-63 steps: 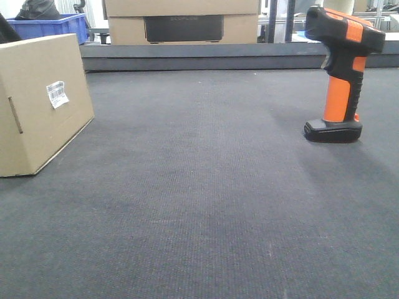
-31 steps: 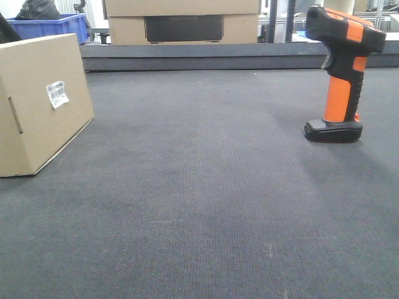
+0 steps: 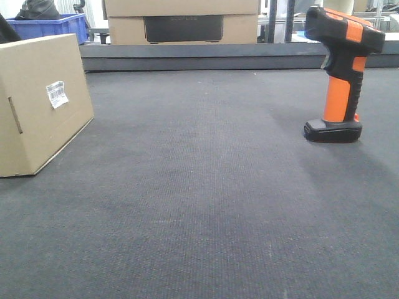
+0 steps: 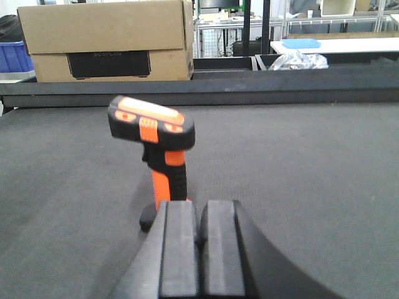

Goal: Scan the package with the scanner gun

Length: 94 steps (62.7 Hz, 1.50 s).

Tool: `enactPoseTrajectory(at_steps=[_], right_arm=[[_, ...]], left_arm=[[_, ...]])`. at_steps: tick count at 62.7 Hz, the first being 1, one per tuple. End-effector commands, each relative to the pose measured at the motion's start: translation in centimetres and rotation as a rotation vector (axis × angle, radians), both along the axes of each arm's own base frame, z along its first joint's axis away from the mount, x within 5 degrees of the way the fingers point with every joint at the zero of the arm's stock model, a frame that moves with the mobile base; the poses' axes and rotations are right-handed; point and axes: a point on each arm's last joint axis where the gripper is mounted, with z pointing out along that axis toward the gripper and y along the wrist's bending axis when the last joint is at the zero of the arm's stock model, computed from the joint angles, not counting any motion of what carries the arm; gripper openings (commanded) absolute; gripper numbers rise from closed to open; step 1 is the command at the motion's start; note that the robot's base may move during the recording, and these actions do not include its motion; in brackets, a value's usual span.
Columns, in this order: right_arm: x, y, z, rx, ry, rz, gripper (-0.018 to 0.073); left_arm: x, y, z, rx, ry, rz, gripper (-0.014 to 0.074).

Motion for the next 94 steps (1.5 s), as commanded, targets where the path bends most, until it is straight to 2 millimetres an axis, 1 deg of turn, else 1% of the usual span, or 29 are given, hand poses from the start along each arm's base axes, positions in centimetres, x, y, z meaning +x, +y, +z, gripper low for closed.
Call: enactPoseTrajectory(at_steps=[1,5,9,14,22,26,29,40,55,60,94], right_arm=[[-0.4,-0.1,-0.9,-0.018,-0.055,-0.004,-0.0162],[-0.8,-0.1,-2.0,-0.021,-0.113,0.012,-0.0162],[-0.6,0.0,-3.1,-0.056,-0.124,0.033,-0.0162],[-0.4,0.2,-3.8,-0.110,-0.127,0.059,-0.0162],[-0.2,0.1,-4.6,-0.142,-0.132,0.037,-0.0162],[-0.3,-0.1,-4.2,-0.145,-0.167,0.006,-0.0162],[-0.3,-0.2,-4.5,-0.144,-0.136,-0.017,-0.0162],[-0.3,-0.6,-4.5,-0.106,-0.137,-0.070,-0.0162],[-0.2,-0.5,-5.1,-0.068,-0.065,-0.065,-0.0162],[-0.2,-0.5,-5.2,-0.047,-0.065,-0.064,-0.0162],[-0.2,-0.5,-5.2,-0.047,-0.065,-0.064,-0.0162]], left_arm=[[-0.1,0.0,0.1,-0.011,-0.016,0.003,-0.0111],[-0.1,0.0,0.1,-0.011,-0.016,0.003,-0.0111],[-0.1,0.0,0.1,-0.011,-0.016,0.003,-0.0111],[-0.1,0.0,0.1,-0.011,-0.019,0.003,-0.0111],[-0.1,0.0,0.1,-0.011,-0.019,0.003,-0.0111],[-0.1,0.0,0.1,-0.011,-0.019,0.003,-0.0111],[-0.1,0.0,0.1,-0.011,-0.019,0.003,-0.0111],[-0.1,0.0,0.1,-0.011,-0.019,0.003,-0.0111],[-0.1,0.0,0.1,-0.011,-0.019,0.003,-0.0111],[-0.1,0.0,0.1,-0.011,-0.019,0.003,-0.0111],[-0.1,0.0,0.1,-0.011,-0.019,0.003,-0.0111]])
